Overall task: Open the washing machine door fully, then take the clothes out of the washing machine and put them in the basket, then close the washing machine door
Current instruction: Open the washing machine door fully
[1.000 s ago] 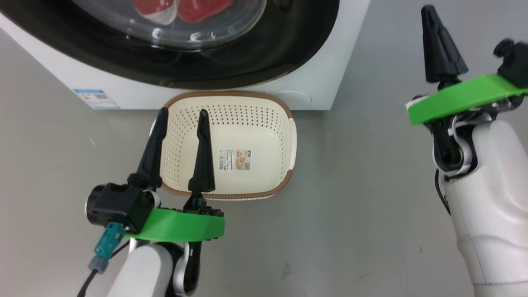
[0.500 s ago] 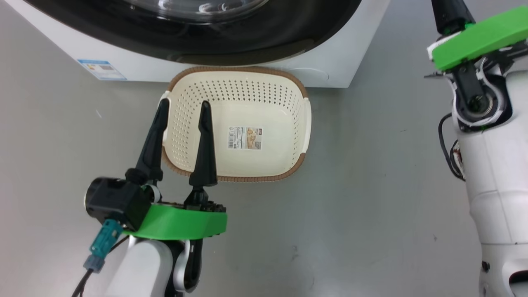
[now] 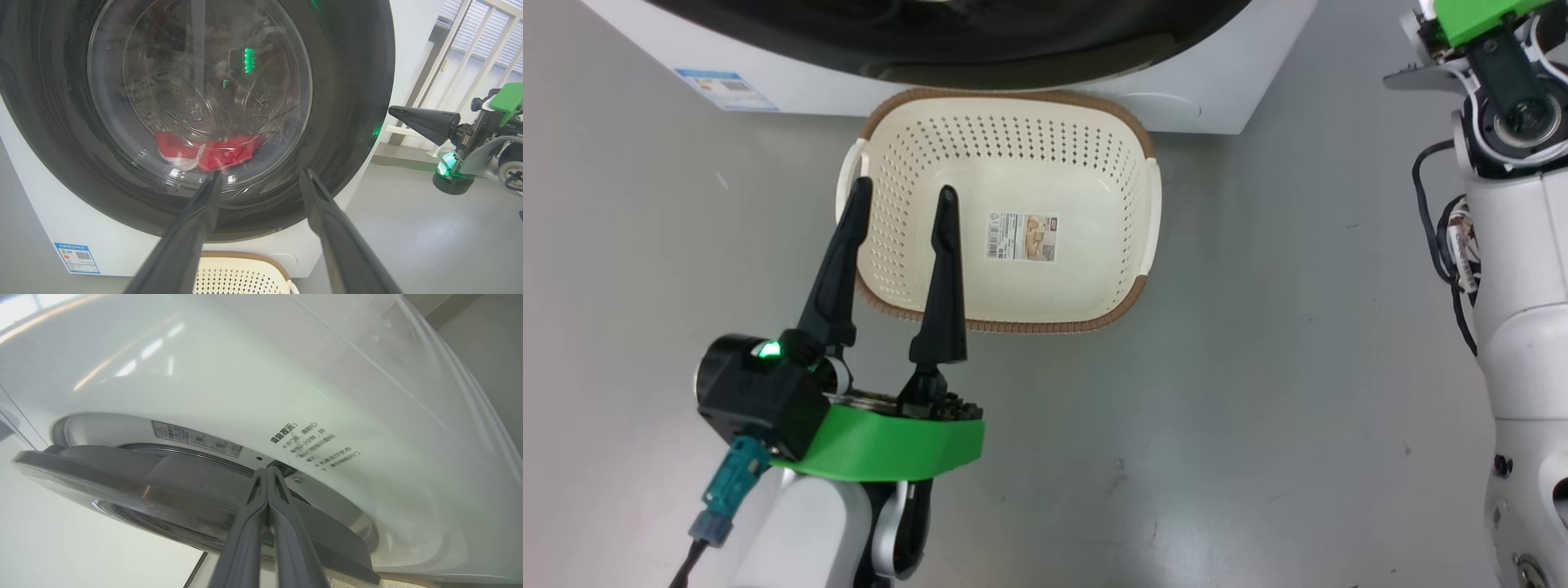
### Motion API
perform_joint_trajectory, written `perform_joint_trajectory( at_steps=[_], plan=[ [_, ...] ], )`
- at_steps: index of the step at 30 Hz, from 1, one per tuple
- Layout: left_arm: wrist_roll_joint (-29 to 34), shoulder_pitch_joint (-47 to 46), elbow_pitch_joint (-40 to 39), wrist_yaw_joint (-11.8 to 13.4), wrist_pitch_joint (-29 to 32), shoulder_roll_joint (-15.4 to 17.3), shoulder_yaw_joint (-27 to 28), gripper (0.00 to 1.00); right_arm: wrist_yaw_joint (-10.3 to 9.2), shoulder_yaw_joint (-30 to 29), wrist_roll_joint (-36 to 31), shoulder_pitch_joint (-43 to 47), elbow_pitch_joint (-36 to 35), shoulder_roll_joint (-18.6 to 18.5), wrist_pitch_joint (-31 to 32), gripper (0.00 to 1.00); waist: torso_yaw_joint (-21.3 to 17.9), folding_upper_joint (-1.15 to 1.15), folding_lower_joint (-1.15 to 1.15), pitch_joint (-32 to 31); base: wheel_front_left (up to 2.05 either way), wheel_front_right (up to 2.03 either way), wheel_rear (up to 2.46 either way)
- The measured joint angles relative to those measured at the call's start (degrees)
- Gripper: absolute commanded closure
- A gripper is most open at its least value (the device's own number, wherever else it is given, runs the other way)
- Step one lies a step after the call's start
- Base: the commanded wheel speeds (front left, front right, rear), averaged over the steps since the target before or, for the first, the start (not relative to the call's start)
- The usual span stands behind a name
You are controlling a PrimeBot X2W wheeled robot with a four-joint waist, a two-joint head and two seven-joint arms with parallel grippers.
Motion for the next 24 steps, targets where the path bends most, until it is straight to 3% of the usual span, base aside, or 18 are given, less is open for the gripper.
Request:
perform_joint_trajectory(
  at_steps=[8,24],
  plan=[
    [0.03,-0.37,-0.85,-0.01,0.42,0.13,-0.85,0.0,0.01,-0.43,6.88,-4.36,3.11,0.03,4.68,1.0,1.05,0.0,0.0,1.99,0.0,0.0,0.0],
    [-0.02,-0.4,-1.26,-0.01,0.36,0.36,-1.75,0.0,-0.23,0.69,8.92,-9.46,7.31,-1.23,9.35,1.0,3.97,0.0,0.0,3.2,0.0,0.0,0.0]
  ],
)
